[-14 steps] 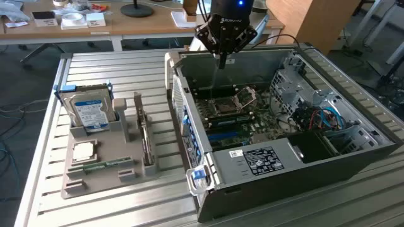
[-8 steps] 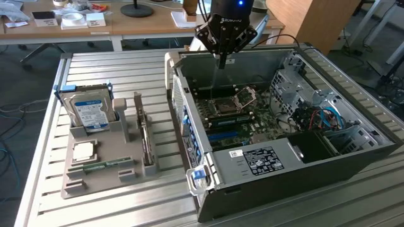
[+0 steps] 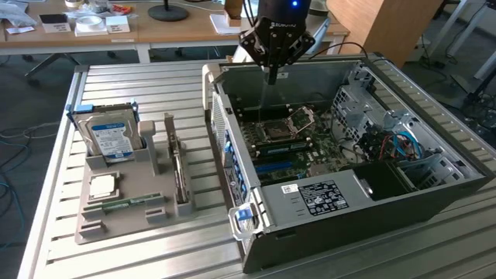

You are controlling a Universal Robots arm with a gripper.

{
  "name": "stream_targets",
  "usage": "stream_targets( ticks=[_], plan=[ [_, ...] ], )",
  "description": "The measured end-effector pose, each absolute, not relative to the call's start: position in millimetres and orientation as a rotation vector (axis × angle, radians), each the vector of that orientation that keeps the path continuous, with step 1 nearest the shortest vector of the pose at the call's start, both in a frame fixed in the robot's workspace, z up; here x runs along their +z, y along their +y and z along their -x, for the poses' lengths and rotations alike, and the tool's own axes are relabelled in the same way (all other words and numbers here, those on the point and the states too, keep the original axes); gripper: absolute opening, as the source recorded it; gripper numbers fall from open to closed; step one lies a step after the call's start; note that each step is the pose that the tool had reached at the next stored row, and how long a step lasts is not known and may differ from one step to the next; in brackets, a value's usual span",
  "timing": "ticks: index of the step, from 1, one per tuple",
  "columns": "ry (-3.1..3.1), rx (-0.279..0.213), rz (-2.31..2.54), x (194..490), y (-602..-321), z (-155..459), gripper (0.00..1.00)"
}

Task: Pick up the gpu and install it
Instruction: 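Reach for the gpu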

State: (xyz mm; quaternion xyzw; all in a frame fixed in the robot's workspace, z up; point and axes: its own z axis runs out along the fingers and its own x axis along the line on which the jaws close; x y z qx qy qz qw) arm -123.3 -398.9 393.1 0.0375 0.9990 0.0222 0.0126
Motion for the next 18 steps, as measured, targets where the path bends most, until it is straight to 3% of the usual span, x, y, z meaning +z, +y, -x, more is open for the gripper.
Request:
stream_targets(
  ticks=[18],
  plan=[
    [3.114, 0.069, -0.116, 392.4, -398.6, 154.8, 0.11]
  ],
)
